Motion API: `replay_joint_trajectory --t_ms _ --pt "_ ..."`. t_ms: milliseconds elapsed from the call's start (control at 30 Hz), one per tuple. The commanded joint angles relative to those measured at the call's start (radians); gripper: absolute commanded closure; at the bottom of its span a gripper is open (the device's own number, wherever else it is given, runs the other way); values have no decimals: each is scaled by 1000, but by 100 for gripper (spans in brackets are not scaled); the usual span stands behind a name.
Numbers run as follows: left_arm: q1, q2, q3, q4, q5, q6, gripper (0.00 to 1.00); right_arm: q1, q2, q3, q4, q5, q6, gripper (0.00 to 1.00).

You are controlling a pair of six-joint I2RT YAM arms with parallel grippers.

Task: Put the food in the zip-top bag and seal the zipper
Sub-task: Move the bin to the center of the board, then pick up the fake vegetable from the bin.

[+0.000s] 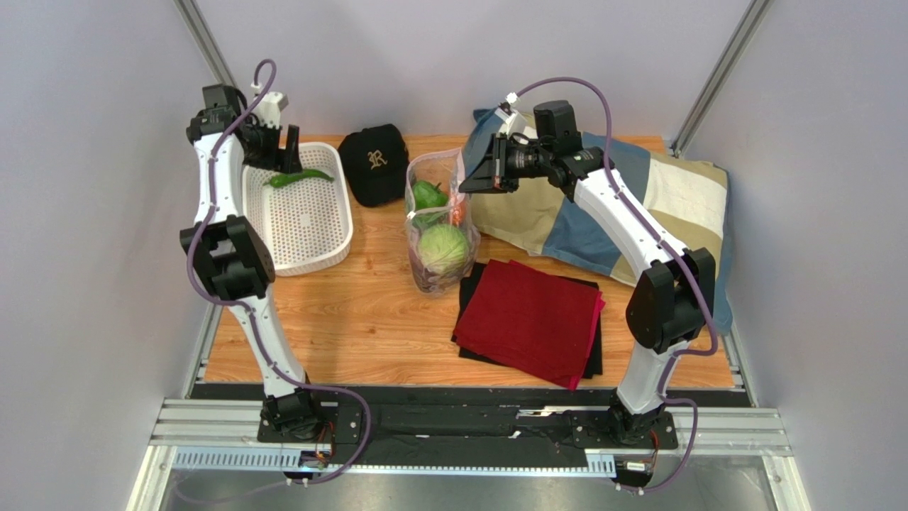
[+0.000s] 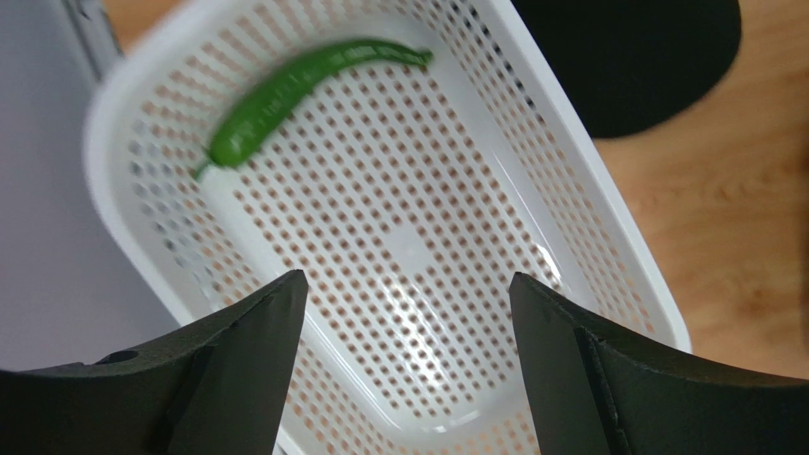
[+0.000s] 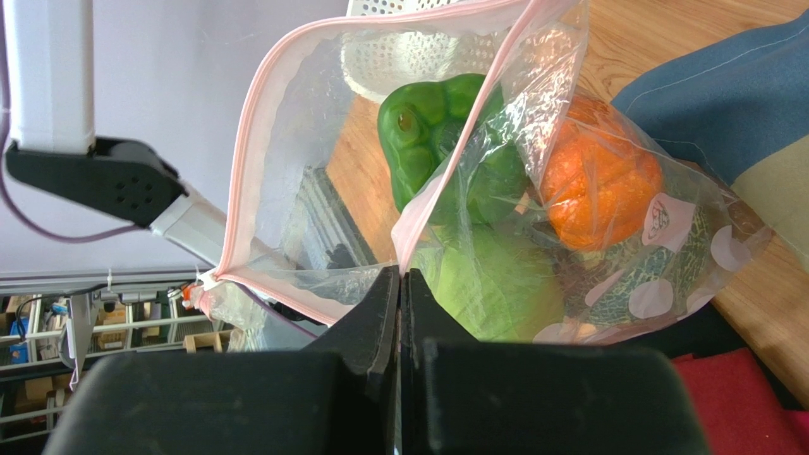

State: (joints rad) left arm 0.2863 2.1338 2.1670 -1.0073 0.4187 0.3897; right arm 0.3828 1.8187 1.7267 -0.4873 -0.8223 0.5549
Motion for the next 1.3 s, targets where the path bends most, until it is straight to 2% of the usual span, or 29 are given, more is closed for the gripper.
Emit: replay_joint_trajectory --t_ms 0,67,233,400,533,667,967,1100,1267 --pt "14 199 212 85 -43 -43 13 -4 -18 1 52 -9 4 100" --pt "16 247 290 91 -57 -43 14 -4 -24 -12 58 -5 2 100" --pt "27 282 240 275 -100 -113 14 -4 -27 -21 75 -6 16 100" --pt "34 345 272 309 -121 -178 15 -2 -25 -21 75 -9 20 100" --pt "34 376 283 355 -144 -219 12 2 -22 -26 78 -12 25 100" --pt "33 413 300 349 -94 -198 12 5 -19 -22 75 -8 27 100" --pt "36 463 309 302 -72 -184 12 7 -22 -27 76 -6 28 100" --pt "34 451 307 222 -26 -158 19 8 -16 -12 62 -5 23 100" --pt "36 315 139 177 23 -91 27 8 -12 -4 62 -1 19 100"
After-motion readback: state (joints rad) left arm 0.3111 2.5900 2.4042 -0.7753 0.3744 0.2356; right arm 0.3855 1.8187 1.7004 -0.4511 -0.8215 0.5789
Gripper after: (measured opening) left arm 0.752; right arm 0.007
